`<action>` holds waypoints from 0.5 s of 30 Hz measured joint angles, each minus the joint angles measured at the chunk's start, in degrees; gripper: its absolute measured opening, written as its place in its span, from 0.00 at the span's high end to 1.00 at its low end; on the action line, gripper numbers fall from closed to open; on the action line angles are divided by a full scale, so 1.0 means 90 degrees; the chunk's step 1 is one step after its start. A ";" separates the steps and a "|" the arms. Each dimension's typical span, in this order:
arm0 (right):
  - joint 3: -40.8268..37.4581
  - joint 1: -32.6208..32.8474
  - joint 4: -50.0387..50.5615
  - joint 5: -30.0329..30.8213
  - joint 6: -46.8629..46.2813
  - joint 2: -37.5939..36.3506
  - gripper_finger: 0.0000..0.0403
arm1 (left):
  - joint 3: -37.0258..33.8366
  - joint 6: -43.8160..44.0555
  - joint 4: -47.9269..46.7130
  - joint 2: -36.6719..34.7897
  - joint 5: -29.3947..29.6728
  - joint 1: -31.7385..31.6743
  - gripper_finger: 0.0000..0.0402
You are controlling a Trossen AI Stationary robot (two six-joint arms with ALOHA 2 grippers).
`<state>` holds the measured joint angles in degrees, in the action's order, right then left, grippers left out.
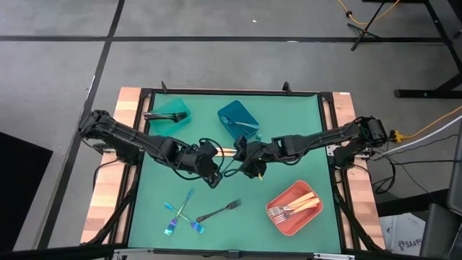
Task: Sort silverware by color (type)
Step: Put the purple fork into the blue bin
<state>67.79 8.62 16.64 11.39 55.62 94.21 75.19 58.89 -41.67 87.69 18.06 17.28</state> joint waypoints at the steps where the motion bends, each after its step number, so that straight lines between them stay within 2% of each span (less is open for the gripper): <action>1: 0.0000 0.0000 -0.0001 0.0001 0.0032 0.0000 1.00 | 0.0001 0.0080 0.0097 0.0030 -0.0078 -0.0036 0.82; 4: 0.0000 0.0000 -0.0007 -0.0003 0.0075 0.0000 1.00 | -0.0001 0.0223 0.0246 0.0128 -0.0293 -0.0069 0.82; 15: 0.0000 -0.0002 -0.0074 -0.0027 0.0374 0.0002 1.00 | -0.0001 0.0277 0.0506 0.0322 0.0018 -0.0245 0.82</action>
<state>67.79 8.60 15.98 11.14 58.98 94.24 75.18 61.39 -37.12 90.59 18.22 15.07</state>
